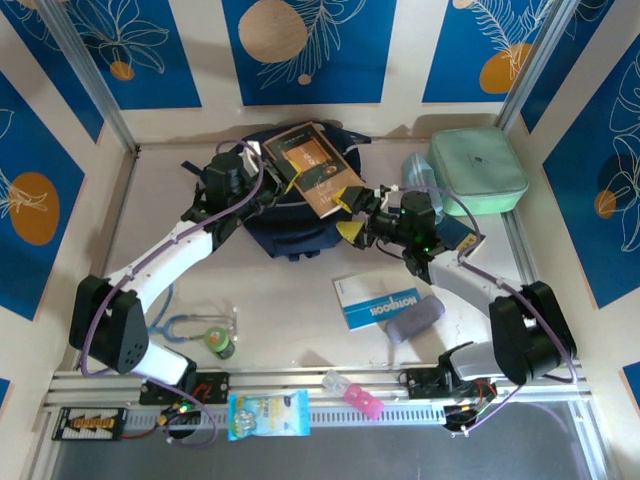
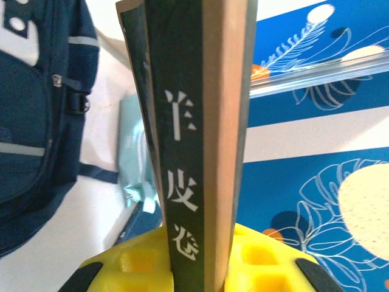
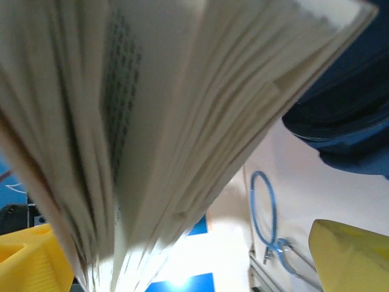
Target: Pack books, pencil case, and school supplies into a backpack
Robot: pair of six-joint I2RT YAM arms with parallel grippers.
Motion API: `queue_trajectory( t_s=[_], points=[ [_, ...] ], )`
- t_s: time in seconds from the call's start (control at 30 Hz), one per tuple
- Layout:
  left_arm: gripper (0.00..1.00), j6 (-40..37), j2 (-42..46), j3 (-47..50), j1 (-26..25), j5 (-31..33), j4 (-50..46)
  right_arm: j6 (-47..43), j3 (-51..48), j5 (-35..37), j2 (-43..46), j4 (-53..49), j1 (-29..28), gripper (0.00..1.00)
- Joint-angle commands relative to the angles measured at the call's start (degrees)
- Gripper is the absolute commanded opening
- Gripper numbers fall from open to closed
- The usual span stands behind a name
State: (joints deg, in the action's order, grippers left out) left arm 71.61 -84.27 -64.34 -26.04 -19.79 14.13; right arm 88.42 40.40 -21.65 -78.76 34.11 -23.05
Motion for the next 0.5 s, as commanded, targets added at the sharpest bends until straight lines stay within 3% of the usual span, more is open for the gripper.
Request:
queue_trajectory(
  t_s=[0.0,0.3,0.47],
  points=[
    [0.0,4.3,0.95,-0.78,-0.06,0.17,9.2,6.66,1.08,1.53,-2.64,9.98,-0.4,0.95],
    [0.0,11.97,0.01,3.63,-0.24,3.71,19.57,13.5,4.59,12.65,-9.48,24.59,-2.66,0.84],
    [0.0,11.44,-0.75,3.16,-0.15,3.53,18.02,14.98,5.16,14.13,-10.69,28.18,-2.66,0.72]
  ],
)
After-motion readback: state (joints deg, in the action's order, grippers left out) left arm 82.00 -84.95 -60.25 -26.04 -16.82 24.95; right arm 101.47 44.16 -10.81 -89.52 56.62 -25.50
